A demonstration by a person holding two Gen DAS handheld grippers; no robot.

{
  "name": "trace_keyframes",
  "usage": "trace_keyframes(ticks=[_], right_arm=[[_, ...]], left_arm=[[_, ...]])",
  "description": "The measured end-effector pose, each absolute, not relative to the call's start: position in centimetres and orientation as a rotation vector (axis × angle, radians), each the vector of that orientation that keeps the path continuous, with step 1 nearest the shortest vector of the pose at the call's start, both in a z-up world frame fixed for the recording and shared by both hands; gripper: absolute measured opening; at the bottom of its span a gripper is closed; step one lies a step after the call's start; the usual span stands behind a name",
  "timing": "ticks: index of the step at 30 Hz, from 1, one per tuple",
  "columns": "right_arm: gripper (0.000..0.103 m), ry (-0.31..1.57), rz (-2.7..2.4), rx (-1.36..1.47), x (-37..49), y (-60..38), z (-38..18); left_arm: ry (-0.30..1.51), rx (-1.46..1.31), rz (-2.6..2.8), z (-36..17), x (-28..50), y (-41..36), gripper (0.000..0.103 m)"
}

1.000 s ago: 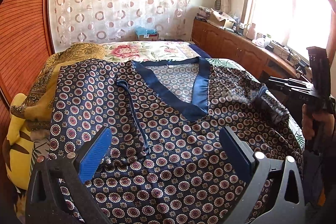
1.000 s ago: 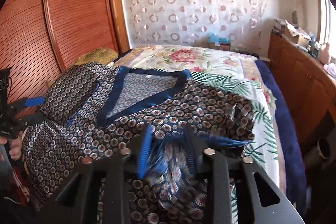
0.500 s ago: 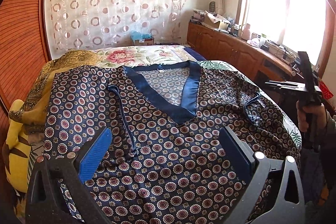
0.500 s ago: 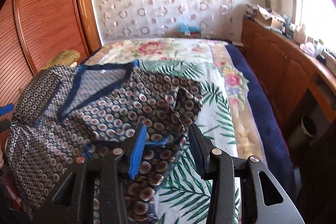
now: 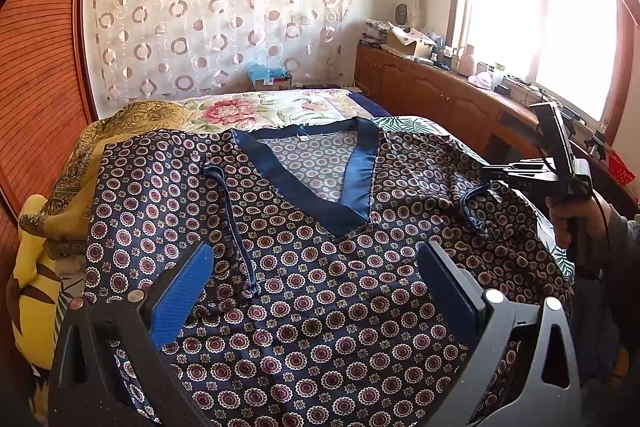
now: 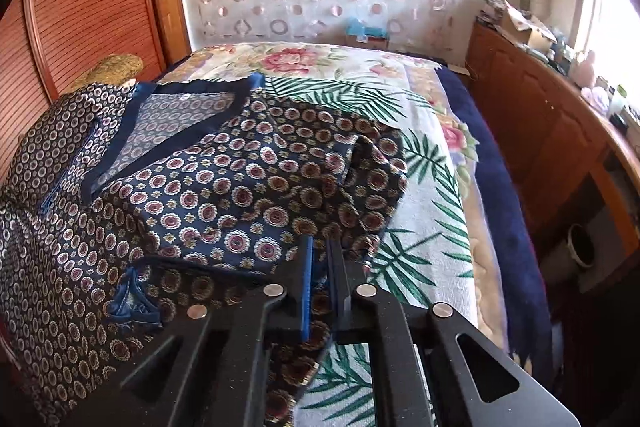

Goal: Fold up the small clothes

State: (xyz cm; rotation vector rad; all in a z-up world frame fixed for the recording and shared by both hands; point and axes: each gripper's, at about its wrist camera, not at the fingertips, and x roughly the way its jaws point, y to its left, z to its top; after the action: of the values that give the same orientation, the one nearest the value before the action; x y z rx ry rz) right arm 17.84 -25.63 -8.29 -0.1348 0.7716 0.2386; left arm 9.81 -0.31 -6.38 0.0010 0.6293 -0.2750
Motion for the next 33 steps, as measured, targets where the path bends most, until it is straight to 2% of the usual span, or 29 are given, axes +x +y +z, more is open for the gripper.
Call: trace_keyframes(ticks=[4,16,17,19,21,26,27,28,30,31,33], right_arm=[[0.0,0.742,0.27,-0.163,17.6,-24.6,-7.3],[0.001,0.651,0.266,-0.141,16.5,-24.8,-4.7],[0.004,0.655,0.259,-0.152,16.6,-24.9,-4.9],[0.036,0.679,0.221,-0.194,17.3,-25.0,-5.6],[0.041,0.714,0.194,-0.205,18.2,-25.2,-6.6],[0.041,0.797,0.207,-0.181,19.0,-25.3,-8.1],[0.034,0.807,0.204,-0.182,19.0,-25.2,-8.3],[0.02,0.814,0.205,-0.185,18.9,-25.2,-8.5],[0.013,0.822,0.22,-0.187,18.9,-25.1,-8.7],[0.004,0.815,0.217,-0.192,18.9,-25.1,-8.6],[0.003,0.805,0.234,-0.183,18.7,-25.1,-8.3]], left_arm=[[0.629,-0.013,-0.268,-6.6,9.8,0.2,0.103],[0.635,-0.034,-0.265,-7.1,9.6,0.7,0.103],[0.635,-0.036,-0.267,-7.1,9.6,0.7,0.103],[0.636,-0.036,-0.269,-7.1,9.6,0.6,0.103],[0.638,-0.034,-0.273,-7.2,9.6,0.4,0.103],[0.651,-0.033,-0.275,-7.7,9.7,0.2,0.103],[0.653,-0.034,-0.275,-7.8,9.7,0.2,0.103],[0.654,-0.036,-0.276,-7.8,9.7,0.3,0.103],[0.654,-0.034,-0.274,-7.8,9.7,0.3,0.103],[0.652,-0.033,-0.272,-7.7,9.7,0.4,0.103],[0.647,-0.038,-0.271,-7.6,9.7,0.5,0.103]])
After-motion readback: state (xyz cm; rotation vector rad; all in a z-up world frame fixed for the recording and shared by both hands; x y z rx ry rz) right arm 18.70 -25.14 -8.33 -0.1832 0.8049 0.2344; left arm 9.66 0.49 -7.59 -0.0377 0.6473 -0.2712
